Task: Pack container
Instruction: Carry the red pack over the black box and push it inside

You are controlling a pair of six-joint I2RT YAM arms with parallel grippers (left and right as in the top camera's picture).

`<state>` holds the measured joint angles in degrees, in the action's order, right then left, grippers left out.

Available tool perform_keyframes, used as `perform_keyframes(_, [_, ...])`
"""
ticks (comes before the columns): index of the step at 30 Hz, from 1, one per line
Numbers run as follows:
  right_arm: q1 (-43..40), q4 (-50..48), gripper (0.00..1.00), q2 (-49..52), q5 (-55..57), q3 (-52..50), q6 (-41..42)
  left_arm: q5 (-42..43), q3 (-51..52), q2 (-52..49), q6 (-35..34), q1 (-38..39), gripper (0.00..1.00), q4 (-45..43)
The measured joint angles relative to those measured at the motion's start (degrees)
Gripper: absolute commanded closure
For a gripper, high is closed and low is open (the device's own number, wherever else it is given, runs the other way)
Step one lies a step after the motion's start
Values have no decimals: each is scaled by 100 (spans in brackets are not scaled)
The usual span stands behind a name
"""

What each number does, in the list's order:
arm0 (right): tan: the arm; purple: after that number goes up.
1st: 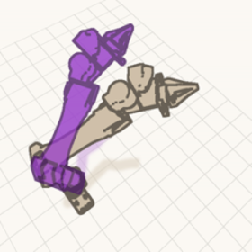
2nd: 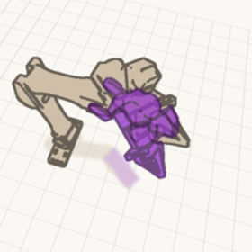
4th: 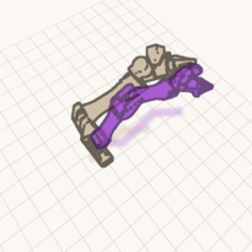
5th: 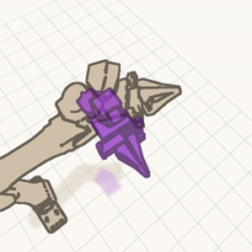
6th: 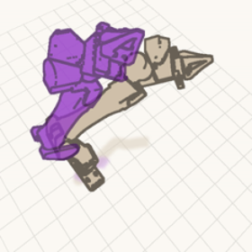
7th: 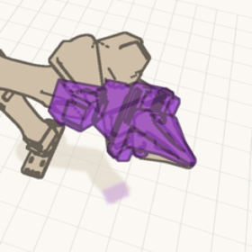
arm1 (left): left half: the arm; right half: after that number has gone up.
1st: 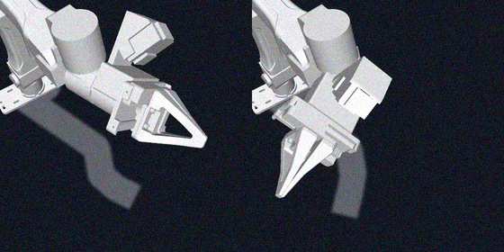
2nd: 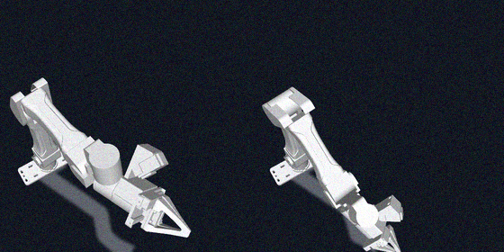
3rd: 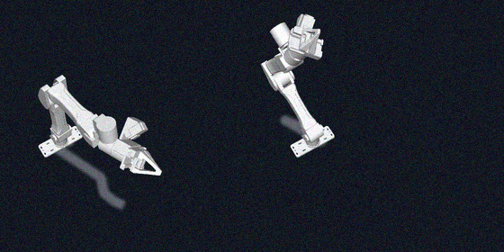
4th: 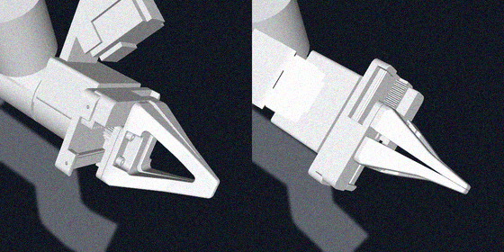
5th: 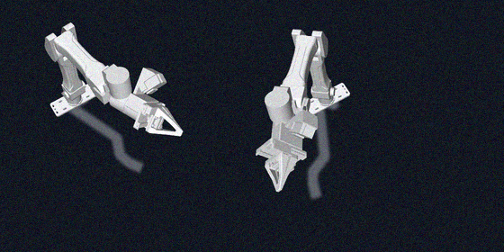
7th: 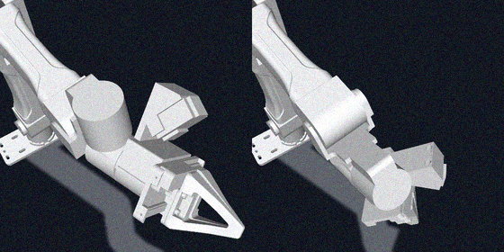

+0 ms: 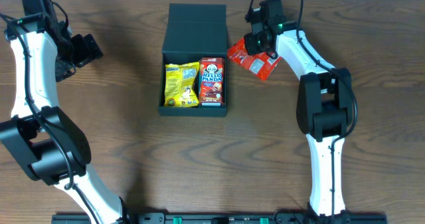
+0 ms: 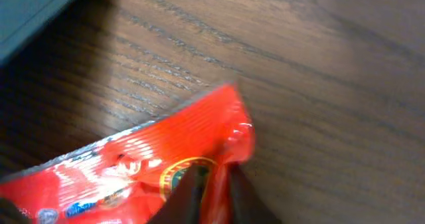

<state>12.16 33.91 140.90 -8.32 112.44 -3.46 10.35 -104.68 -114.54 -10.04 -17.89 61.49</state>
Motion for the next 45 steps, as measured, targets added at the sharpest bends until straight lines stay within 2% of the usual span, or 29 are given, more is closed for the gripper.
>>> perform_keyframes(15, [4, 76, 99, -400, 22, -249, -13, 0, 0, 0, 0, -2, 5, -28])
perform_keyframes(26, [96, 164, 99, -2684, -258, -302, 195, -2, 0, 0, 0, 0, 5, -39])
perform_keyframes(30, [286, 365, 99, -3036, -295, -289, 1274, -2, 0, 0, 0, 0, 5, -39])
perform_keyframes(35, [752, 1110, 99, -3016, -61, -295, 3611, -4, 0, 0, 0, 0, 5, -52])
perform_keyframes(38, [1189, 1123, 98, -2992, 219, -295, 4715, -7, 0, 0, 0, 0, 4, -105])
perform_keyframes(42, [2065, 874, 99, -2990, 835, -295, 5665, -28, 0, 0, 0, -2, 5, -160])
perform_keyframes(45, [2741, 761, 98, -2970, 1504, -295, 6052, -46, 0, 0, 0, -2, 5, -175])
